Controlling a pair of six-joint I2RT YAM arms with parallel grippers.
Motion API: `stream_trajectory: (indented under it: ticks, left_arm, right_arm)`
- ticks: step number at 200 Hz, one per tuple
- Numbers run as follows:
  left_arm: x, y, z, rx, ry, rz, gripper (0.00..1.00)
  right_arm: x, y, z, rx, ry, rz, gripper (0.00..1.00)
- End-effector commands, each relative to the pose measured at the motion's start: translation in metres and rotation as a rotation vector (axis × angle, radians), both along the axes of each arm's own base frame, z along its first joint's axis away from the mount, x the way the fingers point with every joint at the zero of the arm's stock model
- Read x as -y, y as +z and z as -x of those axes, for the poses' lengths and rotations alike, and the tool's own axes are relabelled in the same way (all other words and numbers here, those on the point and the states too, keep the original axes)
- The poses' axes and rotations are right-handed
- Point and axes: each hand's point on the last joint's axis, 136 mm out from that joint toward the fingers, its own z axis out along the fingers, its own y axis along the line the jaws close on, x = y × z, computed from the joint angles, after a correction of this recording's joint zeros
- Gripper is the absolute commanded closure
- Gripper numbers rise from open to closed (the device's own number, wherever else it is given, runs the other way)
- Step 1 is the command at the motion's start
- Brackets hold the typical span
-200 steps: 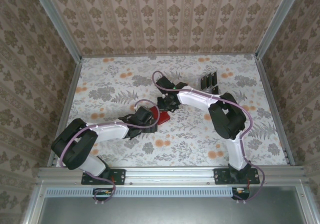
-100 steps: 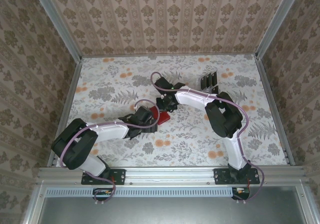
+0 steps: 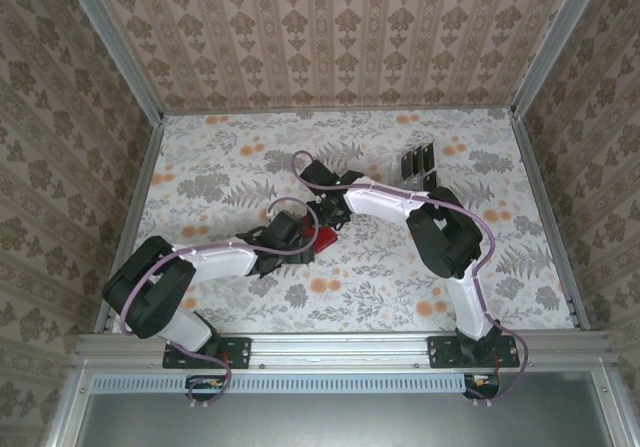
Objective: Put the credit cards into the card holder
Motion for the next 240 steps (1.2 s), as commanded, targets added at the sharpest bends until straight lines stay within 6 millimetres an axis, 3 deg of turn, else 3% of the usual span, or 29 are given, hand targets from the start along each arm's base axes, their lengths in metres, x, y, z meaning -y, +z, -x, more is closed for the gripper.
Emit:
stream_trajectory:
  ticks: [1, 62, 93, 116, 138, 182, 202, 240]
  left_arm:
    - [-0.016, -0.054, 0.030, -0.199, 0.056, 0.076, 0.02]
    - [-0.061, -0.010, 0.002, -0.058, 0.292, 0.113, 0.02]
    - [-0.075, 0.004, -0.022, -0.034, 0.375, 0.138, 0.02]
    - [-0.072, 0.010, -0.039, -0.046, 0.384, 0.169, 0.02]
    - [-0.070, 0.016, -0.053, -0.049, 0.369, 0.180, 0.02]
    - [-0.060, 0.014, -0.057, -0.076, 0.309, 0.179, 0.02]
    - [-0.059, 0.013, -0.057, -0.083, 0.293, 0.172, 0.02]
    - [-0.056, 0.012, -0.058, -0.091, 0.273, 0.171, 0.03]
  right_arm:
    - [0.018, -0.028, 0.027, -0.049, 0.048, 0.132, 1.00]
    - [0.024, -0.051, 0.046, -0.008, 0.088, 0.204, 1.00]
    - [0.030, -0.057, 0.053, 0.024, 0.120, 0.272, 1.00]
    - [0.025, -0.056, 0.051, 0.041, 0.116, 0.249, 1.00]
    - [0.016, -0.041, 0.048, 0.057, 0.110, 0.205, 1.00]
    - [-0.005, 0.004, 0.027, 0.117, 0.097, 0.103, 0.77]
    - [-0.005, 0.020, 0.020, 0.120, 0.089, 0.091, 0.70]
    - [-0.006, 0.041, 0.007, 0.133, 0.077, 0.054, 0.67]
